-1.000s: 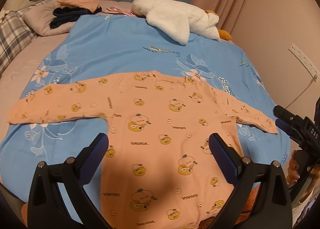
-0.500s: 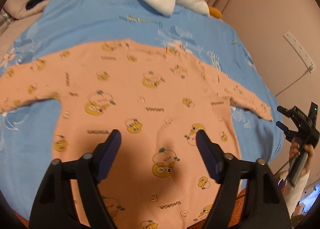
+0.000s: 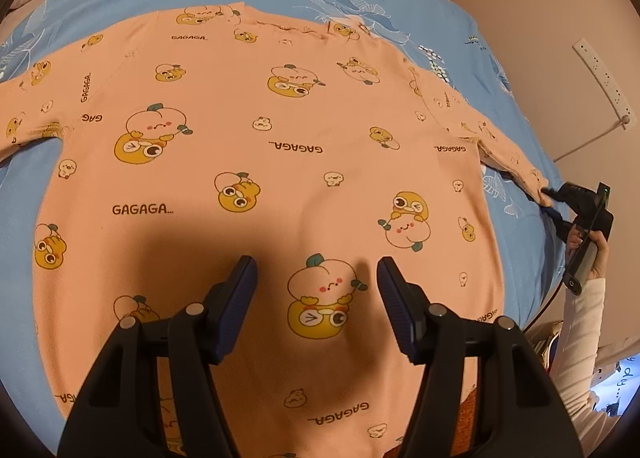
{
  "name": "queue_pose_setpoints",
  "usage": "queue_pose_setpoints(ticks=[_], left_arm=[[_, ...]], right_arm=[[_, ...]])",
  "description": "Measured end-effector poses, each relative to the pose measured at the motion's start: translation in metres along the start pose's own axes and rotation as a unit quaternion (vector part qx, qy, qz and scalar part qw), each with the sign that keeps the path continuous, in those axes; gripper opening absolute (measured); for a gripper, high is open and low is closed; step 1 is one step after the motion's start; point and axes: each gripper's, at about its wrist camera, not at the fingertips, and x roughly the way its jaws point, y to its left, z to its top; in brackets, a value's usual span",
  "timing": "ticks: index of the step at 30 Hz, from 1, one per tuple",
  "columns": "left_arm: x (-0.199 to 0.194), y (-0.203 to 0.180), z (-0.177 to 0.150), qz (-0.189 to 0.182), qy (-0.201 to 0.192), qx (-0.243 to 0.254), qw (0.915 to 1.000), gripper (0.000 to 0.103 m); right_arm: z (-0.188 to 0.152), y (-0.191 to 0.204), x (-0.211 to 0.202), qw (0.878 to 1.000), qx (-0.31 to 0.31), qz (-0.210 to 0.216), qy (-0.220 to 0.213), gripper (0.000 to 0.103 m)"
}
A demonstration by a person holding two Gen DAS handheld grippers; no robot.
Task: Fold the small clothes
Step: 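Lower the right gripper onto a sleeve cuff and close on it, then lift the sleeve with the right gripper and lay it across the body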
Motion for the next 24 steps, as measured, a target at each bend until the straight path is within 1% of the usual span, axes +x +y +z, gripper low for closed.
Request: queue_pose_setpoints(ticks=[1, 2, 3, 5, 6, 8, 10, 11, 13, 16, 18, 20, 24], left_arm=[[0.0, 0.001, 0.0, -0.002, 0.001, -0.002, 1.0, 0.061], [0.0, 0.001, 0.0, -0.003, 0.001, -0.004, 1.0, 0.061], [0.0, 0.002, 0.001, -0.004, 0.002, -0.005, 1.0, 0.061], [0.0, 0.002, 0.0, -0.007, 0.003, -0.006, 0.9999, 0.061], [0.0, 0.004, 0.0, -0.008, 0.004, -0.007, 0.9999, 0.061], [0.0, 0.005, 0.0, -0.012, 0.005, -0.01, 0.9999, 0.061], [-0.003, 0.007, -0.001, -0.019, 0.008, -0.012, 0.9997, 0.061], [-0.005, 0.008, -0.002, -0.021, 0.009, -0.015, 0.9996, 0.061], [-0.011, 0.011, -0.002, -0.023, 0.008, -0.021, 0.9995, 0.061], [-0.023, 0.017, 0.0, -0.017, -0.005, -0.03, 0.9994, 0.061], [-0.033, 0.024, 0.002, -0.013, -0.02, -0.039, 0.999, 0.061], [-0.044, 0.031, 0.004, -0.007, -0.036, -0.049, 0.9981, 0.062], [-0.063, 0.043, 0.006, 0.011, -0.061, -0.061, 0.9962, 0.062]], right_arm=[[0.003, 0.001, 0.0, 1.0, -0.006, -0.011, -0.003, 0.006], [0.005, 0.003, -0.004, 1.0, -0.009, -0.012, -0.009, 0.006], [0.006, 0.004, -0.008, 1.0, -0.009, -0.004, -0.017, 0.006], [0.009, 0.002, -0.026, 0.999, -0.014, 0.013, -0.045, 0.006], [0.011, 0.003, -0.035, 0.998, -0.015, 0.013, -0.061, 0.006], [0.017, 0.006, -0.04, 0.997, -0.023, -0.002, -0.077, 0.006], [0.02, 0.004, -0.032, 0.997, -0.028, -0.018, -0.071, 0.006], [0.022, 0.006, -0.028, 0.997, -0.033, -0.025, -0.067, 0.006], [0.023, 0.022, -0.035, 0.995, -0.055, -0.028, -0.082, 0.006], [0.022, 0.06, -0.057, 0.986, -0.113, -0.019, -0.117, 0.006], [0.02, 0.088, -0.073, 0.979, -0.153, 0.0, -0.133, 0.006], [0.01, 0.112, -0.087, 0.972, -0.189, 0.025, -0.139, 0.006], [-0.02, 0.16, -0.111, 0.951, -0.26, 0.081, -0.144, 0.006]])
